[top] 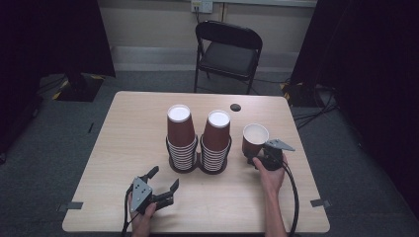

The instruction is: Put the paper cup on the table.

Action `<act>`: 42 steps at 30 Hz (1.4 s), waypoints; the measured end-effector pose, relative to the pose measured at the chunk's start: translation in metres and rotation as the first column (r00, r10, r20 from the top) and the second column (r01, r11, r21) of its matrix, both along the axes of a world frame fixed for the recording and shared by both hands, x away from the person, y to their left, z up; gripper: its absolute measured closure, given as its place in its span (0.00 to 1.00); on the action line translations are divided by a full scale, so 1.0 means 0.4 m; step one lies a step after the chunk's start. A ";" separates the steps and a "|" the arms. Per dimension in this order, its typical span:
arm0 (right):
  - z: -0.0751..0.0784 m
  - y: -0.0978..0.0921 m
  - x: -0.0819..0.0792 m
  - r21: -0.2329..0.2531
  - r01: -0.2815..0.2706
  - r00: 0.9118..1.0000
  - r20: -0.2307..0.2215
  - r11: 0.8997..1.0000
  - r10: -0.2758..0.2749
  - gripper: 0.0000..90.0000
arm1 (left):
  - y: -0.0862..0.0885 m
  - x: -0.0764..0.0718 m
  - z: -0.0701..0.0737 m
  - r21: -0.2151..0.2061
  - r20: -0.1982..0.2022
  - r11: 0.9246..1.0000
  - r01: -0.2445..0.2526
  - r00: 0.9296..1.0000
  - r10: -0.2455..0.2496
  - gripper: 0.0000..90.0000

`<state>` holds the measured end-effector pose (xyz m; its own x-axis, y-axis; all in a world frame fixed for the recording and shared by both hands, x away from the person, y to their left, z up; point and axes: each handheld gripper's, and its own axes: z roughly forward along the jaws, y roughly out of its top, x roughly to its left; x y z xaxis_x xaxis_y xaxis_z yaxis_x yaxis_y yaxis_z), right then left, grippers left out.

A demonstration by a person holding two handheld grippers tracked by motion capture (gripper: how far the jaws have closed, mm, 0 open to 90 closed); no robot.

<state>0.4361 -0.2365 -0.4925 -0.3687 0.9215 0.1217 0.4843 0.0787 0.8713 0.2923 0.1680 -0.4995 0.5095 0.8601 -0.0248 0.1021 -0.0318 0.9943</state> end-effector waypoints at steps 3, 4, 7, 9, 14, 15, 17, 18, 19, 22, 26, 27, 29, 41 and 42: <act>0.009 -0.003 -0.016 0.011 0.011 1.000 0.016 1.000 -0.011 0.14 | 0.000 0.000 0.000 -0.003 -0.001 1.000 -0.004 1.000 0.004 0.18; 0.009 -0.003 -0.016 0.011 0.011 1.000 0.016 1.000 -0.011 0.14 | 0.000 0.001 0.000 -0.004 -0.002 1.000 -0.004 1.000 0.004 0.18; 0.016 -0.008 -0.036 0.024 0.024 0.999 0.039 0.999 -0.025 0.14 | -0.001 0.001 0.000 -0.001 -0.005 1.000 -0.011 1.000 0.011 0.18; 0.018 -0.007 -0.040 0.026 0.033 0.999 0.040 0.999 -0.034 0.14 | -0.001 0.002 0.001 0.000 -0.009 1.000 -0.015 1.000 0.015 0.18; 0.027 0.000 -0.071 0.028 0.041 0.995 0.092 0.999 -0.043 0.15 | -0.001 0.003 0.001 0.000 -0.015 1.000 -0.019 1.000 0.019 0.18; 0.027 0.000 -0.079 0.024 0.045 0.994 0.102 0.999 -0.047 0.15 | -0.001 0.004 0.001 0.001 -0.017 1.000 -0.021 1.000 0.021 0.18; 0.030 -0.001 -0.093 0.023 0.042 0.993 0.111 0.999 -0.044 0.16 | -0.003 0.004 0.002 0.008 -0.018 1.000 -0.026 1.000 0.026 0.18; 0.036 0.000 -0.109 0.026 0.045 0.989 0.139 0.999 -0.048 0.18 | -0.004 0.004 0.002 0.007 -0.018 1.000 -0.025 1.000 0.025 0.18; 0.036 0.000 -0.109 0.026 0.045 0.989 0.139 0.999 -0.048 0.18 | -0.004 0.004 0.002 0.006 -0.019 1.000 -0.025 1.000 0.025 0.18; 0.042 0.000 -0.129 0.044 0.035 0.986 0.161 0.998 -0.042 0.19 | -0.003 0.005 0.002 0.007 -0.022 1.000 -0.029 0.999 0.029 0.18; 0.052 0.005 -0.160 0.031 0.034 0.982 0.186 0.999 -0.040 0.19 | -0.005 0.004 0.002 0.005 -0.020 0.999 -0.037 0.999 0.037 0.18; 0.055 0.006 -0.167 0.038 0.037 0.980 0.196 0.999 -0.044 0.20 | -0.005 0.003 0.002 0.008 -0.018 0.999 -0.044 0.999 0.044 0.18; 0.062 0.010 -0.189 0.065 0.030 0.975 0.217 0.997 -0.043 0.20 | -0.007 0.001 0.001 0.009 -0.012 0.999 -0.053 0.999 0.053 0.18; 0.061 0.070 -0.269 0.101 -0.039 0.967 0.255 0.994 0.012 0.20 | -0.006 -0.001 0.001 0.010 -0.012 0.997 -0.074 0.997 0.074 0.18; 0.059 0.077 -0.275 0.106 -0.043 0.966 0.256 0.993 0.015 0.20 | -0.006 -0.001 0.001 0.009 -0.014 0.997 -0.072 0.997 0.072 0.18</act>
